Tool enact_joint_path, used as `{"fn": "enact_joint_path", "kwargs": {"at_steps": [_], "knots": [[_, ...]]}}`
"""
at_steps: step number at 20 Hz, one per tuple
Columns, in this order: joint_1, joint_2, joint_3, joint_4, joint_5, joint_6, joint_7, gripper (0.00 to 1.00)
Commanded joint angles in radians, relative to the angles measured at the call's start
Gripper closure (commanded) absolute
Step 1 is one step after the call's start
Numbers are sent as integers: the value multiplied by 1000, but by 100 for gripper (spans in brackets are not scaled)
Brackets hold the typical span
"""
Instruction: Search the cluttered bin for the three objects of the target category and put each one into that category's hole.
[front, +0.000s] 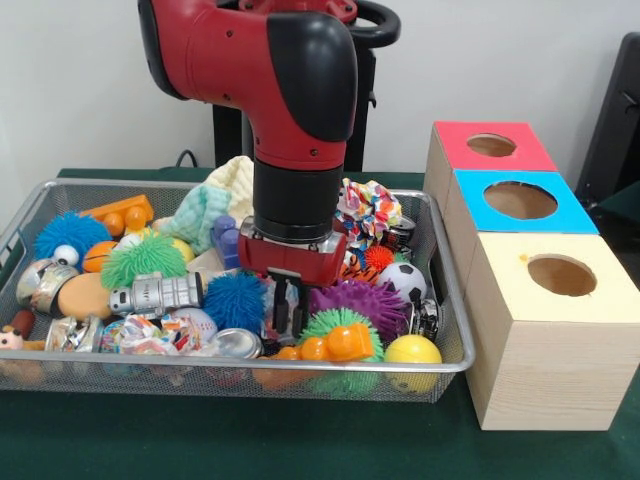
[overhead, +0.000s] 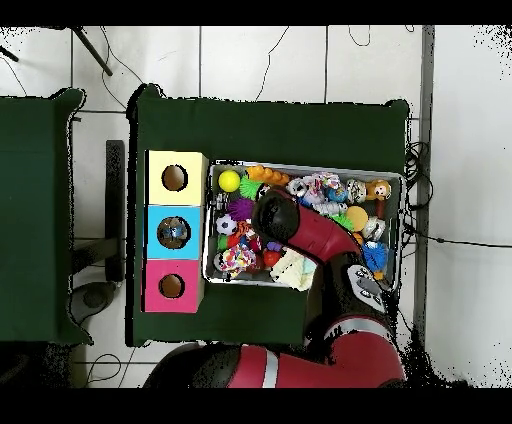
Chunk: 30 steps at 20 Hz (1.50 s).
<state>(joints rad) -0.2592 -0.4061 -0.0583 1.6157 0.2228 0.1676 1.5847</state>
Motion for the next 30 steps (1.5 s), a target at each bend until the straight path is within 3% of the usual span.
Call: {"fn": "enact_joint_path", "kwargs": {"at_steps": [1, 8, 13, 16, 25, 30], "knots": [[-1, 34, 26, -33, -58, 155, 61, 100], [24, 5, 4, -15, -26, 138, 128, 100], [49, -170, -24, 36, -18, 280, 131, 100], [58, -217, -35, 50, -7, 309, 148, 100], [62, -212, -29, 64, -2, 259, 175, 100], [32, -152, -3, 52, -9, 208, 159, 100]]}}
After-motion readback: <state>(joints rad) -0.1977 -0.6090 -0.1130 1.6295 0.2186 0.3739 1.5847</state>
